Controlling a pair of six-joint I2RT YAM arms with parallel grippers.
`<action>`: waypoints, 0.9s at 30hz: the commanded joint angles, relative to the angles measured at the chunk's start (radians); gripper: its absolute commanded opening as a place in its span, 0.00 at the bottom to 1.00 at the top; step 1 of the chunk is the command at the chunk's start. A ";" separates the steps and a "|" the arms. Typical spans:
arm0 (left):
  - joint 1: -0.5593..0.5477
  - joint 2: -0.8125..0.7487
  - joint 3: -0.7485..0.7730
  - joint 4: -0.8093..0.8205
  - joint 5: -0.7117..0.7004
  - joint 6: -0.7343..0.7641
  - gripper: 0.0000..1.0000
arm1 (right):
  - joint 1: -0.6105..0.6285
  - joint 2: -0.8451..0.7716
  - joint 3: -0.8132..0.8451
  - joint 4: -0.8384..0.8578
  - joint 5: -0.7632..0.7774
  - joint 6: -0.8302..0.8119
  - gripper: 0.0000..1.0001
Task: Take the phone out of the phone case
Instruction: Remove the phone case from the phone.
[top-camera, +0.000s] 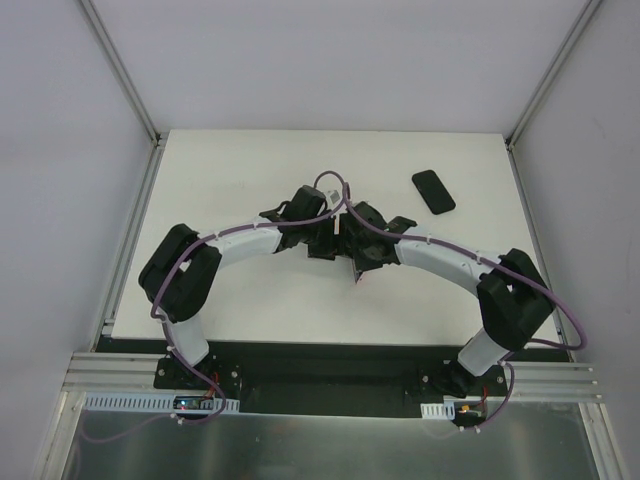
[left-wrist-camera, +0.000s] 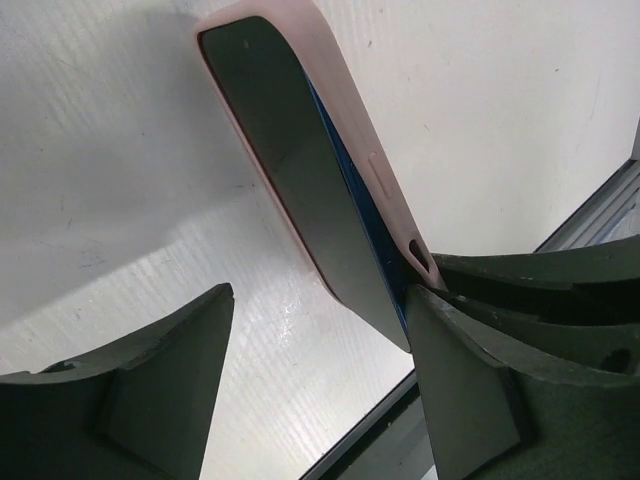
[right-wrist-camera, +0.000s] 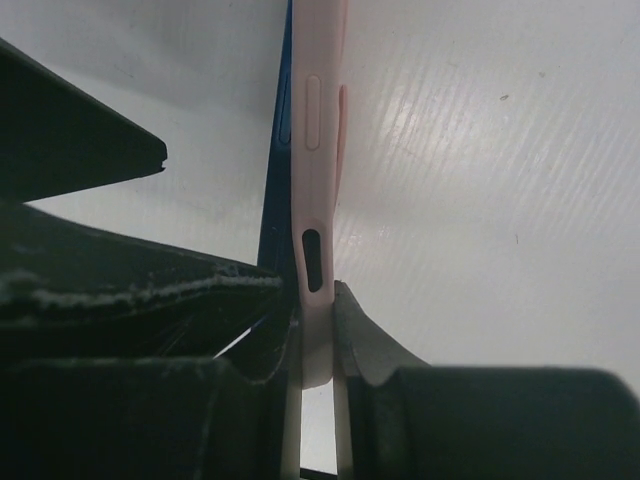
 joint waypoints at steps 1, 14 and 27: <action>-0.029 0.046 -0.020 -0.012 -0.022 0.005 0.67 | 0.043 -0.026 0.059 0.179 -0.026 -0.095 0.01; -0.069 0.078 -0.057 -0.015 -0.102 -0.001 0.71 | 0.058 0.003 0.093 0.236 -0.158 0.046 0.01; -0.088 -0.006 -0.236 0.023 -0.114 -0.030 0.69 | -0.011 0.097 0.084 0.355 -0.307 0.312 0.01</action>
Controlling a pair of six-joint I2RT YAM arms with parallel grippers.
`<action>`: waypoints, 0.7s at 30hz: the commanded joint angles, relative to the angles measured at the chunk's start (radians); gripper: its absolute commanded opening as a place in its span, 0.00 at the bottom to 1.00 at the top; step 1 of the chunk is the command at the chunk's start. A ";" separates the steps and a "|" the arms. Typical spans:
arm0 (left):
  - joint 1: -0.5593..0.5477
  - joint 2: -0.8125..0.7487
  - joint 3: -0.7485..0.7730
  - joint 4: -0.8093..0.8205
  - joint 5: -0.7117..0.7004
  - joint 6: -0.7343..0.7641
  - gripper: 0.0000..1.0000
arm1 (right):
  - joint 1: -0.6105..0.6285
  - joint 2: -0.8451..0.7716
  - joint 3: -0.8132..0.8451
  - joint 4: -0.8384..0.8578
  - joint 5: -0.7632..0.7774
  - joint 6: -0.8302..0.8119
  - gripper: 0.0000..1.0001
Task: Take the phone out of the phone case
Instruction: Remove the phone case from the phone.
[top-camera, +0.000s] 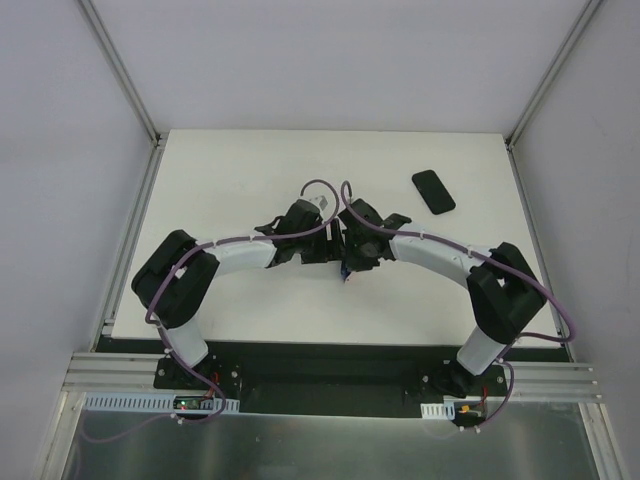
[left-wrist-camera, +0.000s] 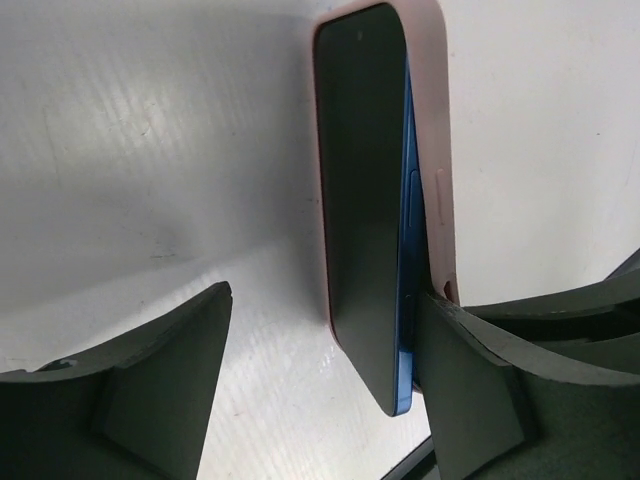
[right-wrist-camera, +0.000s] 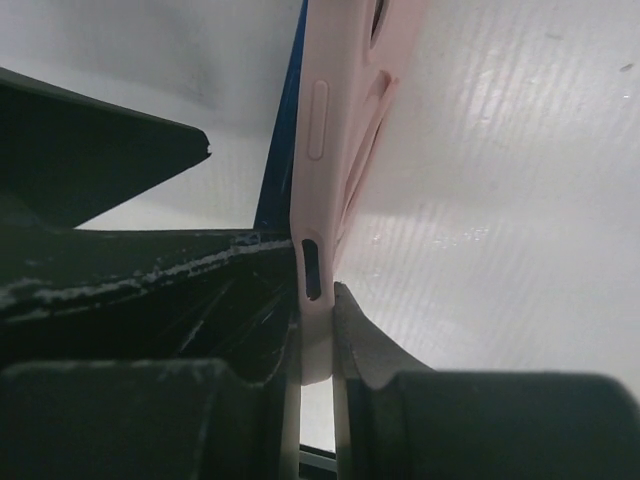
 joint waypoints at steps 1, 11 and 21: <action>-0.068 0.035 -0.092 -0.124 0.018 0.029 0.68 | -0.013 0.045 0.060 0.334 -0.216 0.175 0.01; -0.079 0.076 -0.073 -0.098 0.019 0.052 0.57 | -0.046 0.034 0.035 0.402 -0.307 0.193 0.01; -0.126 0.165 0.001 -0.098 0.046 0.060 0.25 | -0.071 -0.018 -0.017 0.403 -0.282 0.161 0.01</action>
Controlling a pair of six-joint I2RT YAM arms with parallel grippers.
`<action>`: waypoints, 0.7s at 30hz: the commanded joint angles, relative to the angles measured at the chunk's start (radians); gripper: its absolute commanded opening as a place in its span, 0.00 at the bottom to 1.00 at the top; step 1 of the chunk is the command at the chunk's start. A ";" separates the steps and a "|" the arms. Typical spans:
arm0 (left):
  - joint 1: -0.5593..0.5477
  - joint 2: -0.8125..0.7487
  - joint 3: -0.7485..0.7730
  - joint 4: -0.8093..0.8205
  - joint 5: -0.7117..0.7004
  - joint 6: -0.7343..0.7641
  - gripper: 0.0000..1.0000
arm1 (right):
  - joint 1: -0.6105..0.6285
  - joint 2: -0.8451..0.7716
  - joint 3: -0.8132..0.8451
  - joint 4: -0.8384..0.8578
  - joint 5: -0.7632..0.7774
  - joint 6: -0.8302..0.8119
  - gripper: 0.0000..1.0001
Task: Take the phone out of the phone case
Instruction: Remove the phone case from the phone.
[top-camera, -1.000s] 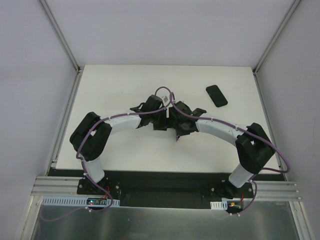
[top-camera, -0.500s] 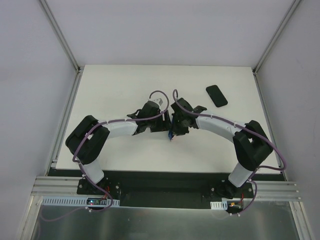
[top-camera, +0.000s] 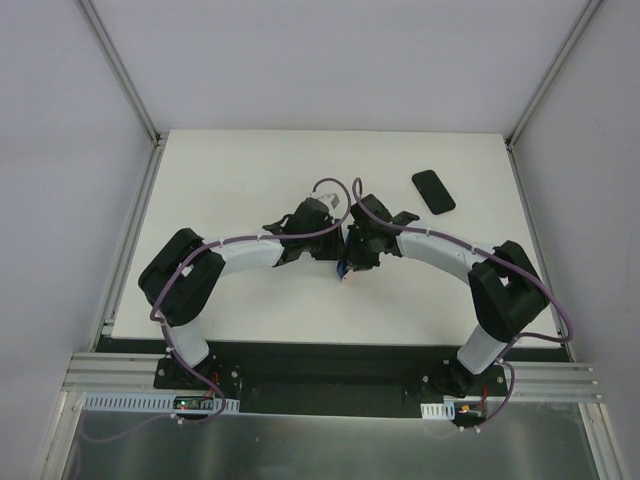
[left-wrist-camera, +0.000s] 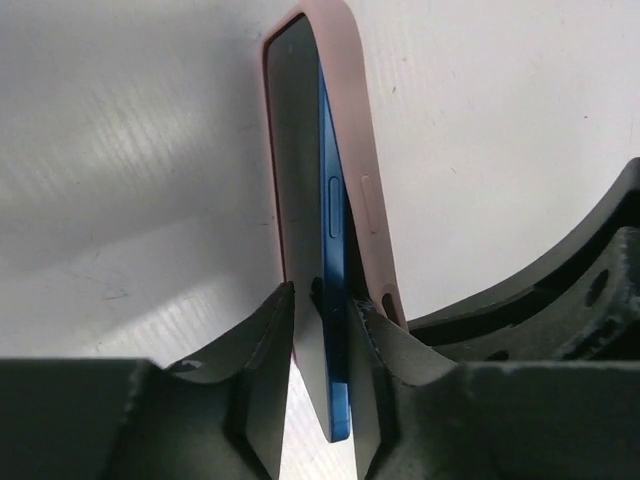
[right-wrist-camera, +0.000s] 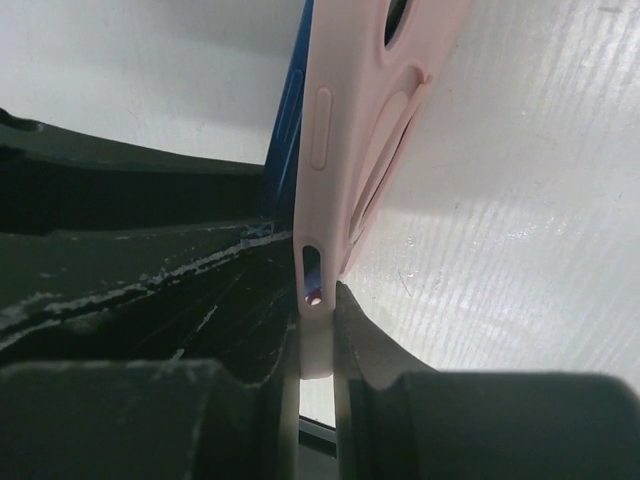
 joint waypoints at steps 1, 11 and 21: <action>-0.094 0.133 -0.029 -0.132 0.064 0.012 0.16 | 0.002 -0.028 0.006 0.338 -0.089 0.053 0.01; -0.070 0.053 -0.063 -0.152 -0.033 0.034 0.00 | -0.054 -0.163 -0.060 0.129 0.052 -0.071 0.01; -0.008 -0.045 -0.089 -0.195 -0.057 0.065 0.00 | -0.133 -0.286 -0.261 0.015 0.221 -0.148 0.01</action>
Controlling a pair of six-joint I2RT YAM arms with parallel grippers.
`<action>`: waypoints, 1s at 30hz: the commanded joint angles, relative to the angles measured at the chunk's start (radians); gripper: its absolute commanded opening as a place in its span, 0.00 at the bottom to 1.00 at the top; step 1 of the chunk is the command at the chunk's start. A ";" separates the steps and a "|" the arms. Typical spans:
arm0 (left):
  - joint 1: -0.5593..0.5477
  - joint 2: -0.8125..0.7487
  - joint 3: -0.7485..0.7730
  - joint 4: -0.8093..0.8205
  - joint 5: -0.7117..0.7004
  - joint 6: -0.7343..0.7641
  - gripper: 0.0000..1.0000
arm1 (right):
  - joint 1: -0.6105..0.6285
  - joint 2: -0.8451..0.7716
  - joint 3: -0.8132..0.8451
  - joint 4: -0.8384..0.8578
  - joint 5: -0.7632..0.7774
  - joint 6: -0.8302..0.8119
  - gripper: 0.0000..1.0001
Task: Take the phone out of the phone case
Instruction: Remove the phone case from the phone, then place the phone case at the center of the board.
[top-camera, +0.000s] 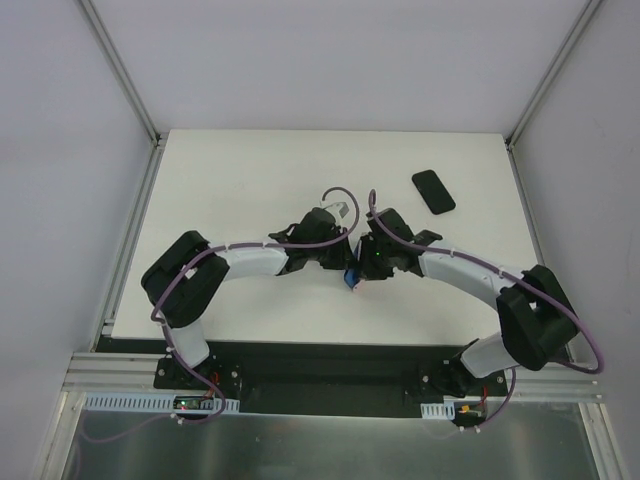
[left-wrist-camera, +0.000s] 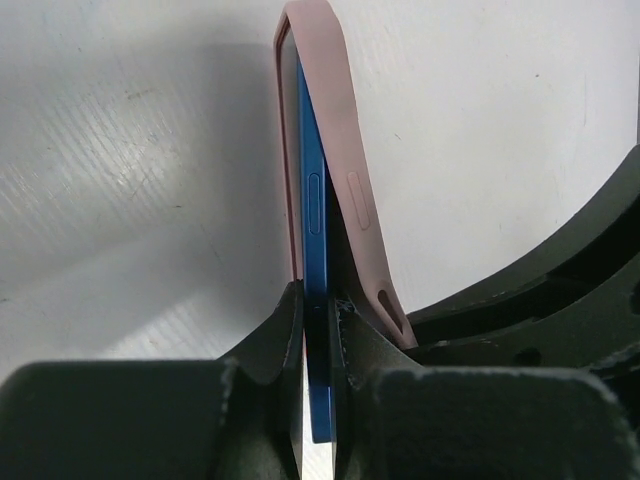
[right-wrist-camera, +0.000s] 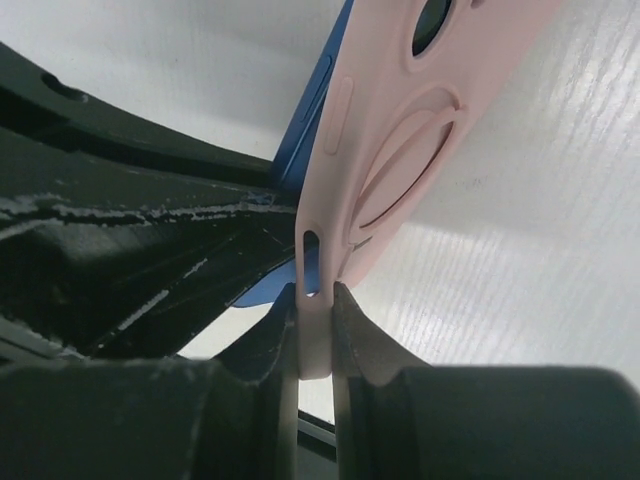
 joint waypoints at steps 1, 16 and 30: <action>0.044 -0.046 -0.063 -0.253 -0.044 0.069 0.00 | -0.098 -0.102 -0.056 -0.070 0.235 -0.071 0.01; 0.103 -0.187 -0.052 -0.326 -0.080 0.095 0.00 | -0.149 -0.255 -0.080 0.059 0.152 -0.176 0.01; 0.207 -0.145 0.314 -0.754 -0.711 0.242 0.00 | -0.282 0.072 0.059 0.289 -0.153 -0.076 0.01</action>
